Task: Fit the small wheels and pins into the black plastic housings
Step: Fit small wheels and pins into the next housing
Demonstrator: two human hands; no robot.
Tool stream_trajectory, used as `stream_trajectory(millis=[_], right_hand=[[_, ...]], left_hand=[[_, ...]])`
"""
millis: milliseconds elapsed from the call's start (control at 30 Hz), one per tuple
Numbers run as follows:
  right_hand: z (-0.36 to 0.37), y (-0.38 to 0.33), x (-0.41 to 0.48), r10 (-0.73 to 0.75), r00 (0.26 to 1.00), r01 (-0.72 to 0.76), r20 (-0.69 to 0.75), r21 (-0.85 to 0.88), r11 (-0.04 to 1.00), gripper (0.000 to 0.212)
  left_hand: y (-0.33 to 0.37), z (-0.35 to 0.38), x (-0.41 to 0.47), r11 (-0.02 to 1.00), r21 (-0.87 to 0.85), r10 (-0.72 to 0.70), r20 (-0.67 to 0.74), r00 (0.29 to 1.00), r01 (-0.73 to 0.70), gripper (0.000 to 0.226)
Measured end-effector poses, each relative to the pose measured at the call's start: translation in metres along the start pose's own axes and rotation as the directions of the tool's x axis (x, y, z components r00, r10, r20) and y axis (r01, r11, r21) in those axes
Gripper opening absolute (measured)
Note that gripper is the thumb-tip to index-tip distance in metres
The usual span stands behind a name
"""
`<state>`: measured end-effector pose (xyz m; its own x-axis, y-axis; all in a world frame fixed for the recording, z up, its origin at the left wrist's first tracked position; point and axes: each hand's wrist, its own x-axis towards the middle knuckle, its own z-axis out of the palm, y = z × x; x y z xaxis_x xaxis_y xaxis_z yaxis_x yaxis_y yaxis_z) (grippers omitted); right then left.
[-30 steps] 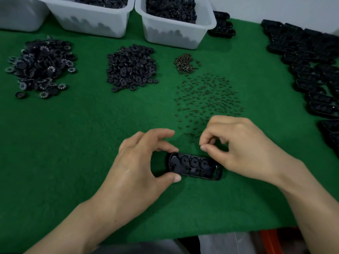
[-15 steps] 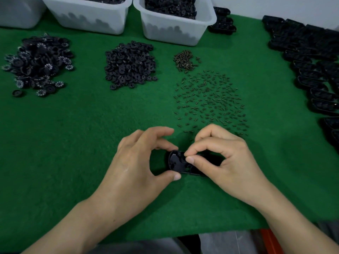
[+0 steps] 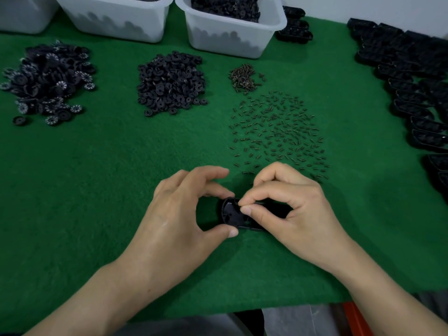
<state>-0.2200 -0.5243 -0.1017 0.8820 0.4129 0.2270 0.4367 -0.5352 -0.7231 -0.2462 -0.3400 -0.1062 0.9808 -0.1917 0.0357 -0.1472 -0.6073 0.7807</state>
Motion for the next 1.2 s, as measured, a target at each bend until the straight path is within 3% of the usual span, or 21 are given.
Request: stream_trajectory(millis=[433, 567, 633, 733, 867, 1067, 1133, 1200], right_hand=[[-0.003, -0.001, 0.000, 0.027, 1.000, -0.027, 0.006, -0.039, 0.999, 0.007], [-0.020, 0.003, 0.005, 0.059, 0.994, -0.056, -0.091, 0.038, 0.998, 0.011], [-0.029, 0.007, 0.011, 0.102, 0.988, -0.106, -0.112, -0.024, 0.994, 0.014], [-0.034, 0.009, 0.019, 0.111, 0.993, -0.114, -0.027, -0.172, 0.978, 0.015], [-0.033, 0.002, 0.031, 0.044, 0.987, 0.011, 0.156, -0.331, 0.944, 0.010], [-0.027, -0.007, 0.045, 0.055, 0.945, 0.113, 0.322, -0.478, 0.871, 0.004], [-0.028, -0.006, 0.044, 0.046, 0.949, 0.112, 0.312, -0.469, 0.876, 0.006], [-0.031, -0.004, 0.038, 0.048, 0.978, 0.023, 0.202, -0.335, 0.942, 0.008]], left_hand=[[0.000, 0.002, 0.000, 1.000, 0.007, 0.010, -0.013, 1.000, -0.009, 0.064], [0.002, 0.000, -0.001, 1.000, -0.024, 0.002, -0.033, 0.999, -0.003, 0.063], [0.001, -0.001, -0.002, 1.000, -0.025, -0.008, -0.044, 0.999, 0.007, 0.063], [0.000, -0.001, -0.003, 1.000, -0.021, -0.019, -0.060, 0.998, 0.018, 0.063], [-0.001, 0.000, -0.002, 1.000, -0.011, -0.011, -0.064, 0.998, 0.011, 0.065], [-0.001, 0.000, -0.002, 1.000, -0.006, -0.006, -0.076, 0.997, 0.005, 0.065], [-0.001, 0.001, -0.002, 1.000, -0.009, -0.009, -0.080, 0.997, 0.008, 0.065], [-0.001, 0.001, -0.002, 1.000, -0.015, -0.011, -0.081, 0.997, 0.010, 0.065]])
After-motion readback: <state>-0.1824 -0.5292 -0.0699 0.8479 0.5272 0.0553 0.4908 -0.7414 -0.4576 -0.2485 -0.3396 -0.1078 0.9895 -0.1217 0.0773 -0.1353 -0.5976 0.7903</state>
